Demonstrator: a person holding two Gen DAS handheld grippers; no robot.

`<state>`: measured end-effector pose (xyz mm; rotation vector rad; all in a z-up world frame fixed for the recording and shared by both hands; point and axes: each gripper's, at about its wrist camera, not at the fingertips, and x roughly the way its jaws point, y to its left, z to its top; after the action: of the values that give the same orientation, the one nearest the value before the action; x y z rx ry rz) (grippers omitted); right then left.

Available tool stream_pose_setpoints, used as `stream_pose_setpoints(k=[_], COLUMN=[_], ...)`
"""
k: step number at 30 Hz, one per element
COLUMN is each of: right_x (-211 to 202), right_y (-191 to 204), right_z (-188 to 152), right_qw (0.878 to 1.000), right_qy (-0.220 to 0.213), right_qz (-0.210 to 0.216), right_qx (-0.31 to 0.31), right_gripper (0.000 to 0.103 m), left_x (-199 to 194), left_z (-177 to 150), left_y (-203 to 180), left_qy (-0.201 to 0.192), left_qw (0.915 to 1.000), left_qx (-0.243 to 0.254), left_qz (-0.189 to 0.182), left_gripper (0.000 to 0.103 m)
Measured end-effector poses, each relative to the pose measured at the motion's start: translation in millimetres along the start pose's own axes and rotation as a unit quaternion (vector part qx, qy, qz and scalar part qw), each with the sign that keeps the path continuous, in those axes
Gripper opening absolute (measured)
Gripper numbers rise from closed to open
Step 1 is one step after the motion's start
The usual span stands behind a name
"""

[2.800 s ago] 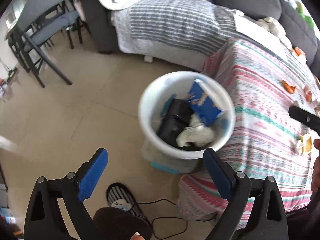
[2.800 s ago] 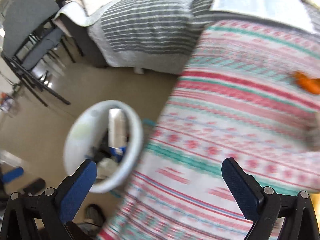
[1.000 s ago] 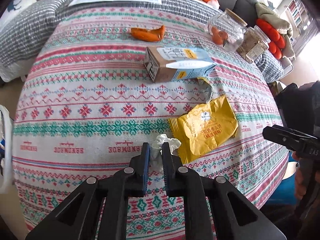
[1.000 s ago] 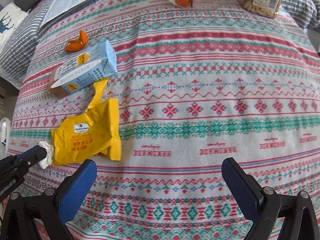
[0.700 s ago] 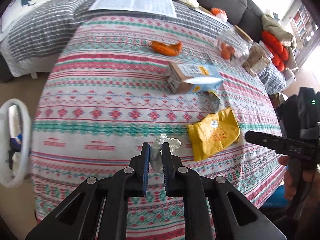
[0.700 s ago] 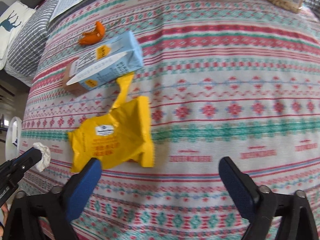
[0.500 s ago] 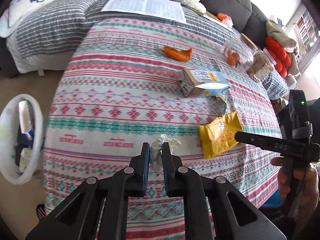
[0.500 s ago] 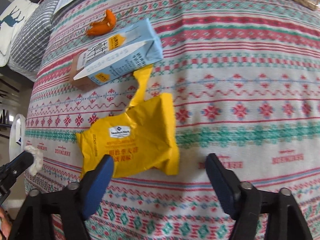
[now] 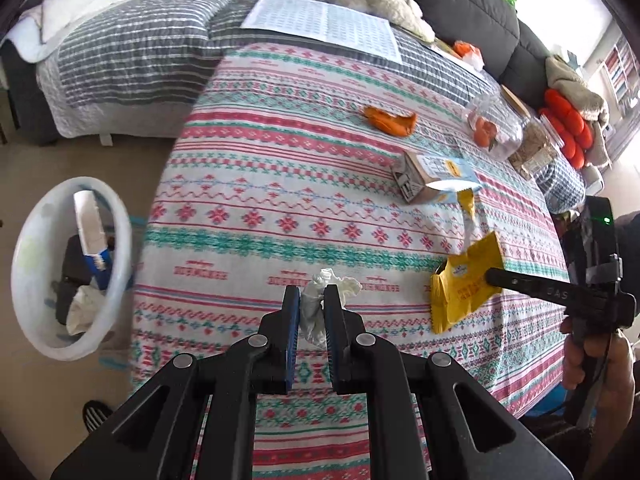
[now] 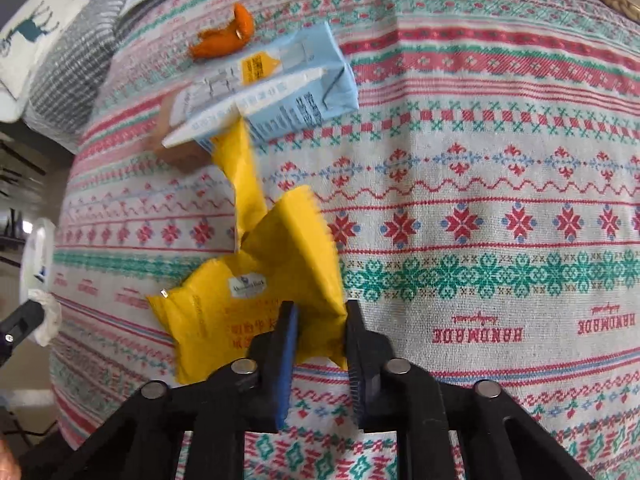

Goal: Collect trash
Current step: 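Grasp the white tissue with the left gripper while the right grasps the yellow snack bag, then drop the tissue into the white bin with the left gripper while the right drops the yellow bag in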

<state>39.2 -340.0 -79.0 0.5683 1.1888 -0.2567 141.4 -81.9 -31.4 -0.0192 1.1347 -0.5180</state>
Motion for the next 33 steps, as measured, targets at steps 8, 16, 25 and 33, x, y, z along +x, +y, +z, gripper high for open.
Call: stream_pose_setpoints(k=[8,16,25,33], right_x=[-31.9,-44.6,-28.5,-9.3], right_y=[15.3,60.0,114.0,159.0], right_z=[-0.2,6.1,15.2,16.3], right_qw=[0.999,0.994,0.989,0.986], right_qy=[-0.039,-0.062,-0.06,-0.051], right_qz=[0.035,0.082,0.119,0.144], right_qx=[-0.009,-0.039,-0.056,-0.072], right_gripper=[0.012,0.012,0.012,0.012], left_x=[-27.9,-62.6,-54.2,-46.5], left_z=[3.6,5.9,2.1,1.2], left_y=[42.4,117.1,185.5,214.4], left_qy=[-0.028,-0.066,-0.046,-0.043], left_qw=[0.9987,0.99,0.9768,0.971], left_qx=[-0.04,-0.106,-0.161,-0.181], left_qz=[0.016,0.067,0.133,0.149], left_gripper=[0.013,0.013,0.013,0.014])
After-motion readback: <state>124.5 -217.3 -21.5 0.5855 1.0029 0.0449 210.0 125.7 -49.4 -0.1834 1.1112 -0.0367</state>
